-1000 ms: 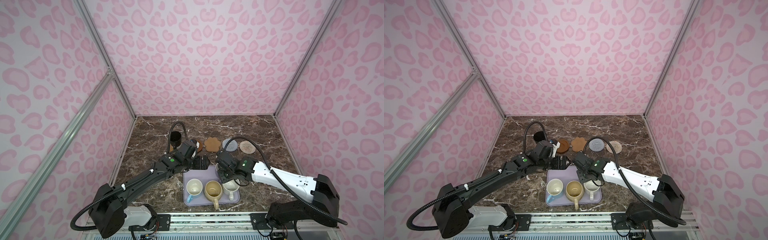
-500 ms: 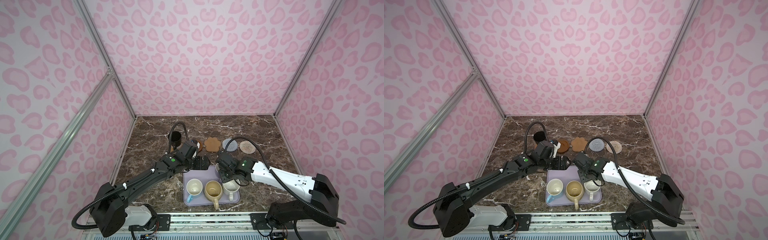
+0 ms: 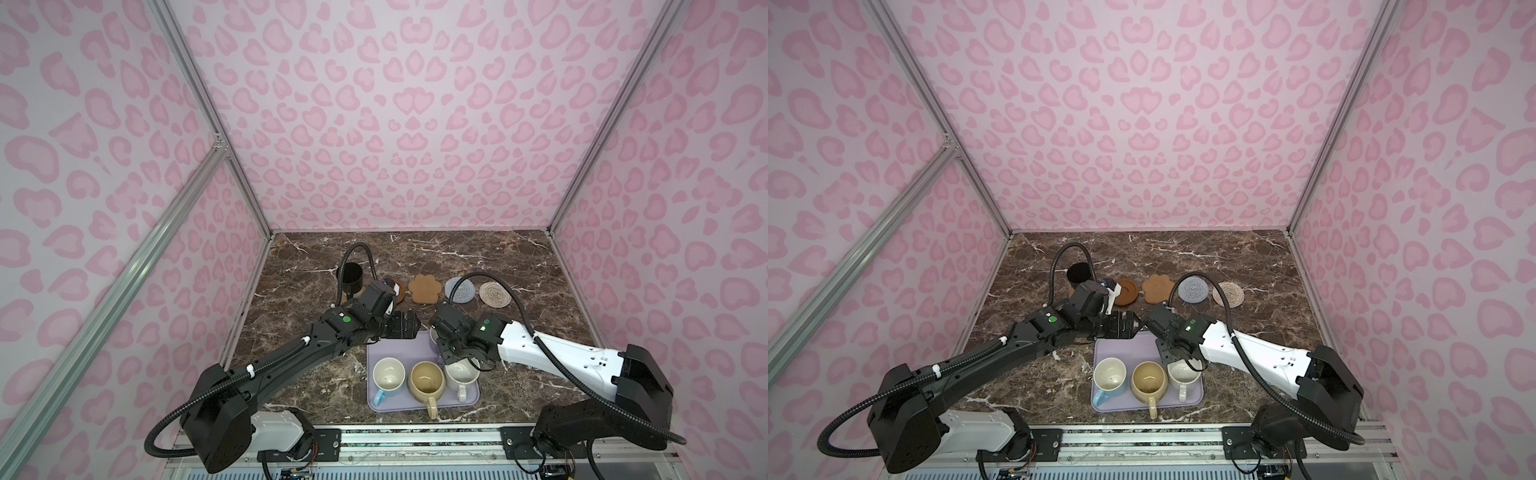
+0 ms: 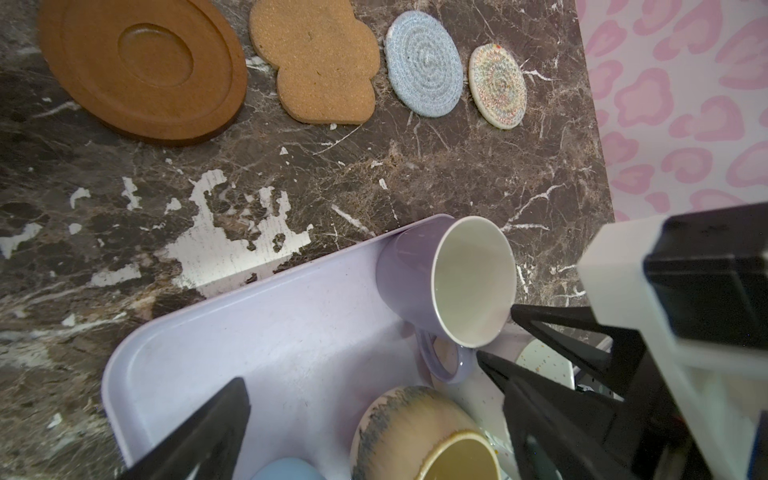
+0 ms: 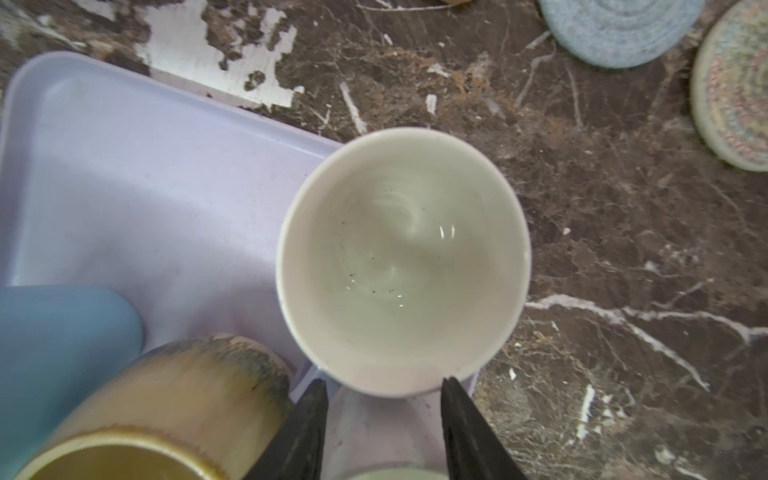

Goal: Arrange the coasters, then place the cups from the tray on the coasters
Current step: 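Lower the right gripper and close it on the white mug's rim, then lift the lavender mug off the tray with the right gripper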

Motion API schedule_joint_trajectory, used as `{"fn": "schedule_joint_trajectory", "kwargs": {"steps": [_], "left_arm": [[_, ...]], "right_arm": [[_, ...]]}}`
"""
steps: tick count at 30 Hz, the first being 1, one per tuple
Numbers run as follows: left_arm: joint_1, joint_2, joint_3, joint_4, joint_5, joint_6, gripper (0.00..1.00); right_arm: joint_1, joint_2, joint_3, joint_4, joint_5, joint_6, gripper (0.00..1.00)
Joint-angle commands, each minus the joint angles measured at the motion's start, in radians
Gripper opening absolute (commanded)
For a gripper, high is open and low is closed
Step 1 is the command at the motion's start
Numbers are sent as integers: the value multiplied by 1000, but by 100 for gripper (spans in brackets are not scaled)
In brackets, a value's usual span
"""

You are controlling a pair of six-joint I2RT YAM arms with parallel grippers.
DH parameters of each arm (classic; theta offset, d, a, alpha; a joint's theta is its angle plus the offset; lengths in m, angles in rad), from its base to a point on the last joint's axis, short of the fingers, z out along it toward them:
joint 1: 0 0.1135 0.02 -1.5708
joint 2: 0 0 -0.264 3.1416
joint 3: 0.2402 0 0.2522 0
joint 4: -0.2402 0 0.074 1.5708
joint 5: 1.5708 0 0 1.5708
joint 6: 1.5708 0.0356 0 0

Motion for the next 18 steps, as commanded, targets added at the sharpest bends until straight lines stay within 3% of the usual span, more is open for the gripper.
{"fn": "schedule_joint_trajectory", "kwargs": {"steps": [1,5,9,18], "left_arm": [[-1,13,14,31,7,-5,97],[-3,27,22,32,8,-2,97],[-3,36,26,33,5,0,97],[-3,31,16,25,-5,6,97]], "right_arm": [[8,-7,-11,-15,-19,20,45],[6,-27,-22,5,-54,30,45],[-1,-6,-40,50,-88,26,53],[-23,39,-54,120,-87,22,61]]}}
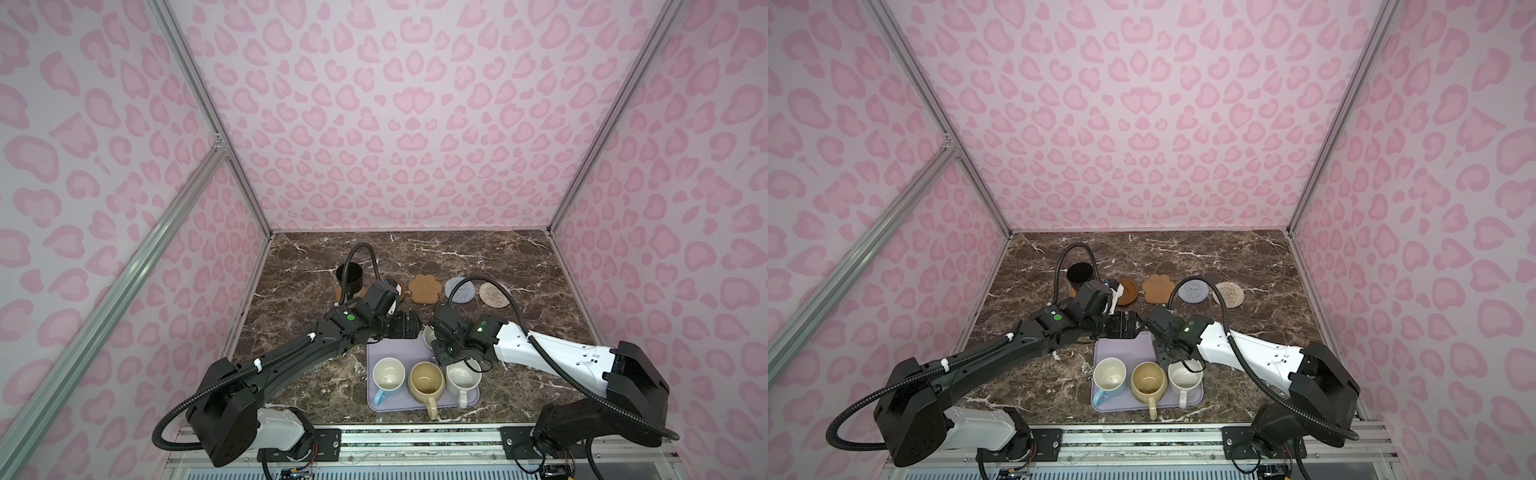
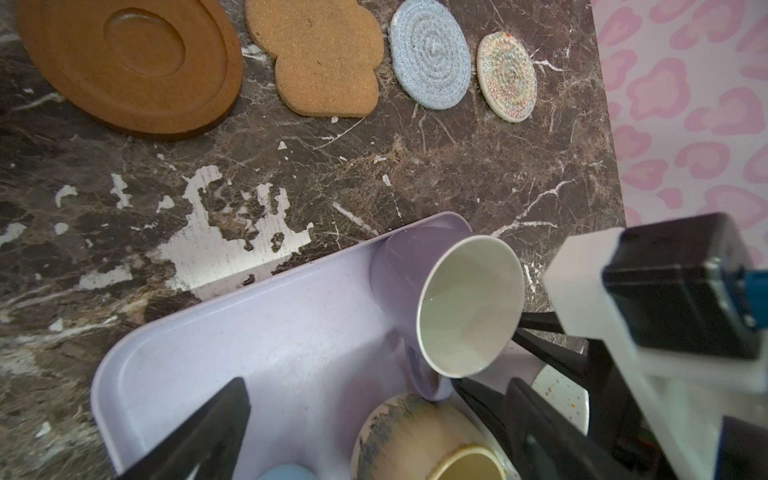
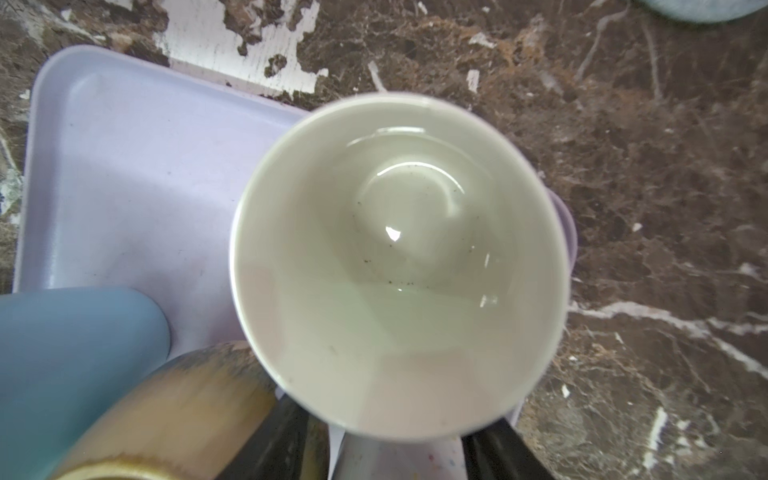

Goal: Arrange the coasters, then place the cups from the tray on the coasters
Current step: 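Lift the lavender mug off the tray with the right gripper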

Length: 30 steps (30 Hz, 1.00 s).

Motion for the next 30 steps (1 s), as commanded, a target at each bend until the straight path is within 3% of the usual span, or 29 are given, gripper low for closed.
{"fn": "schedule_joint_trajectory", "kwargs": {"steps": [1,11,20,30], "left_arm": [[0,-2,6,20,-11,6,97],[-1,36,17,40,-4,9,97],[-1,79,45,62,18,8,97],[-4,95,52,57,11,13,97]], "right_arm": [[-5,20,-10,20,11,4,62],[-18,-27,-31,39,8,3,68],[-16,-41,-33,39,23,26,83],[-15,10,-38,74,93,88,85]]}}
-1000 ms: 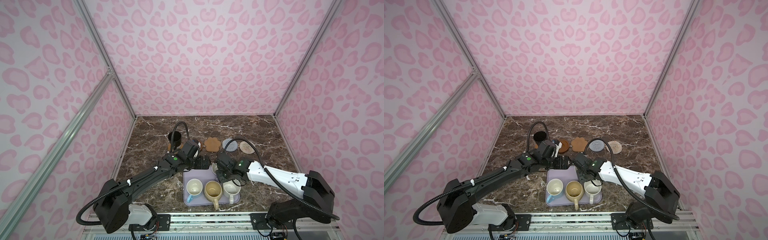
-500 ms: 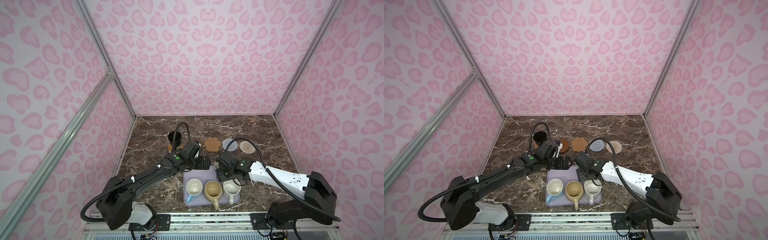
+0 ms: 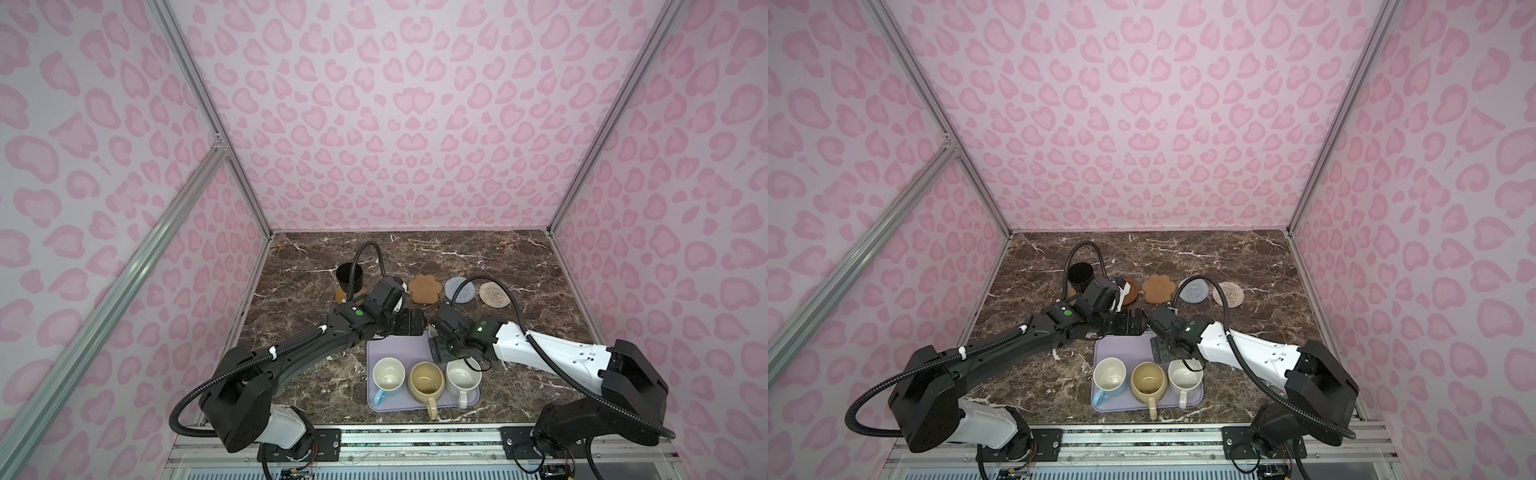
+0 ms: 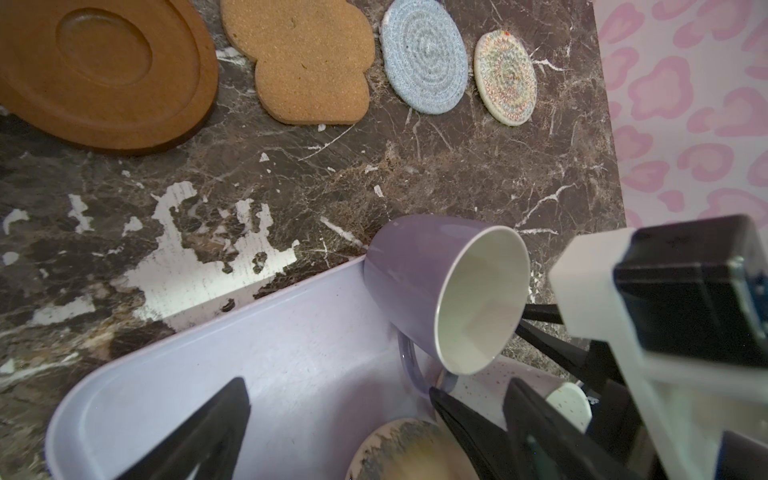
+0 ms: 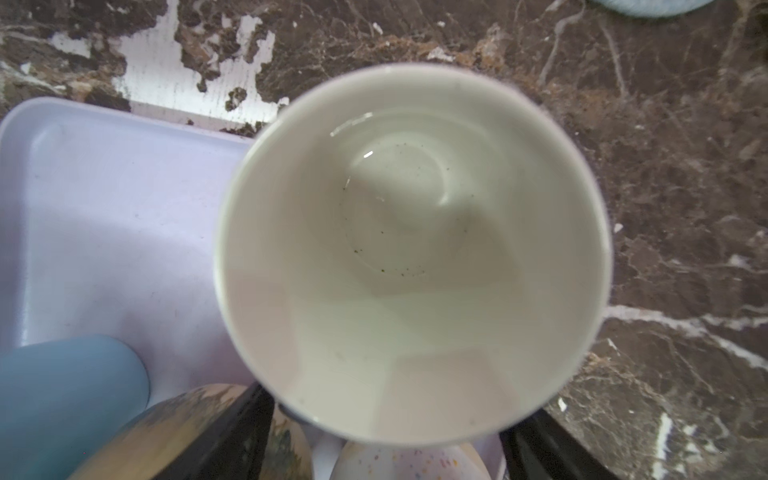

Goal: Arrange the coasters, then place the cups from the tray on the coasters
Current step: 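Lift the lavender mug off the tray with the right gripper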

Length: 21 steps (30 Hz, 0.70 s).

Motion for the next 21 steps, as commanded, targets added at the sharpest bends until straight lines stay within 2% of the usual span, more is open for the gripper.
{"fn": "schedule_joint_trajectory", "kwargs": {"steps": [1,8,21], "left_arm": [[-2,11,18,11,-3,12,97],[-2,13,20,14,-1,15,97],[-1,13,23,11,-4,16,97]], "right_arm": [[3,6,-14,35,48,32,85],[15,-7,-44,117,107,65,77],[11,0,-61,128,134,70,59]]}}
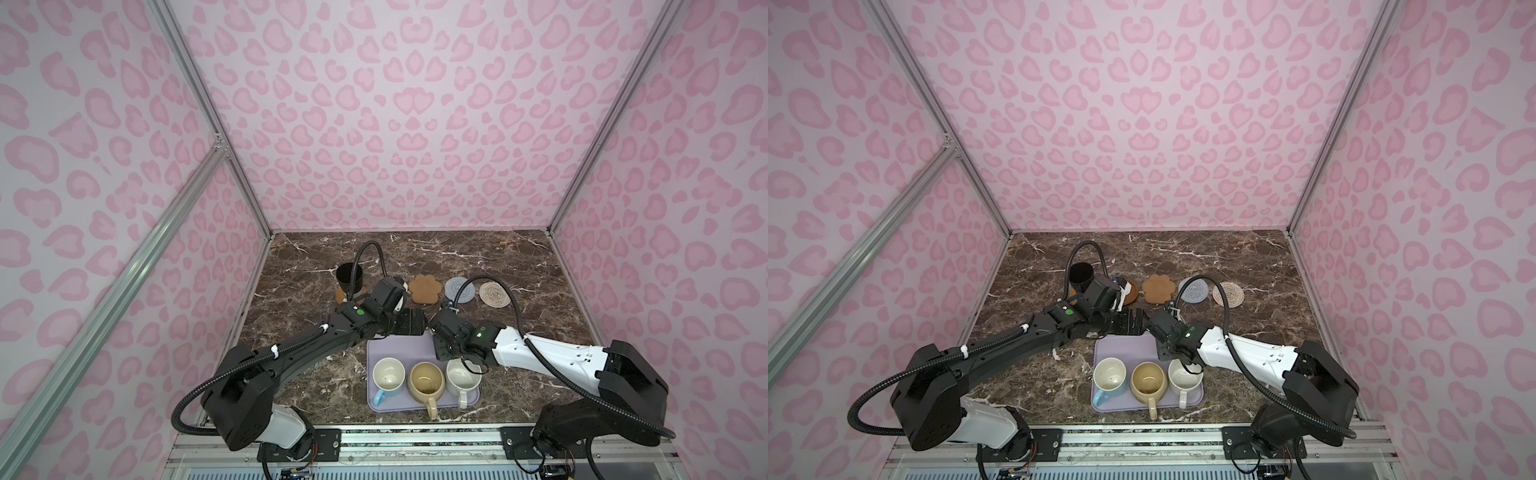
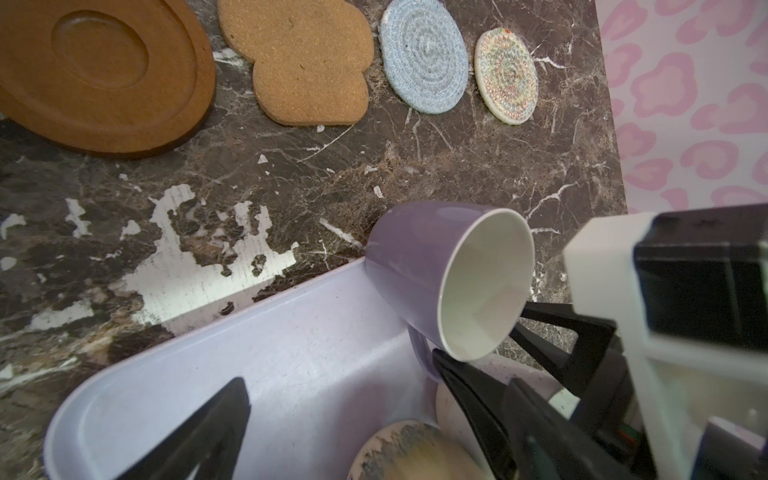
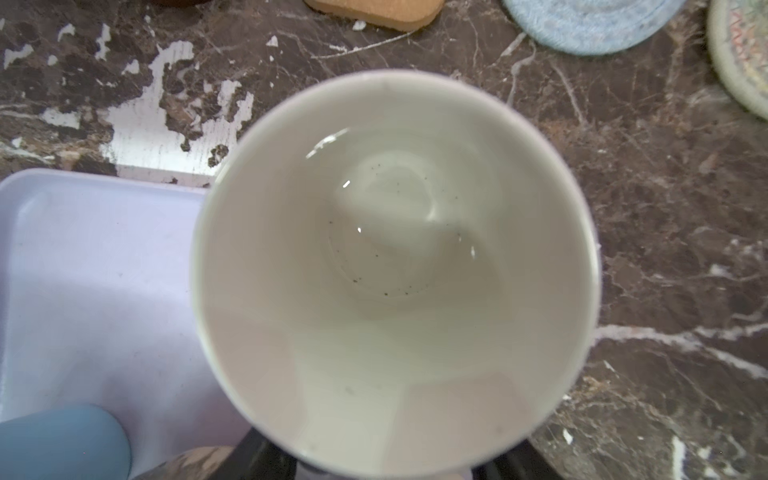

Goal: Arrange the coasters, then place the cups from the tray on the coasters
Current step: 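Lift the lavender mug off the tray with the right gripper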

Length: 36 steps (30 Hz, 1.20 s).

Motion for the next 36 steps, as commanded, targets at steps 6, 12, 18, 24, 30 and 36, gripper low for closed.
{"fn": "schedule_joint_trajectory", "kwargs": {"steps": [6,12,18,24,30,36], "left_arm": [[0,5,19,9,-4,6,97],[1,4,20,4,-10,9,97],[0,0,22,-2,-20,12,97],[0,-1,23,-6,-28,17,97],[0,-17,16,-3,-56,4,97],[0,-58,3,19,-74,-36,97]], "right_arm": [[-1,5,-8,31,39,4,49],[-3,14,-6,46,45,-4,37],[-5,30,-7,61,34,-20,20],[-7,18,-14,73,45,-32,0],[-6,-23,-40,116,56,-64,0],[-3,-94,-54,142,65,-82,0]]}}
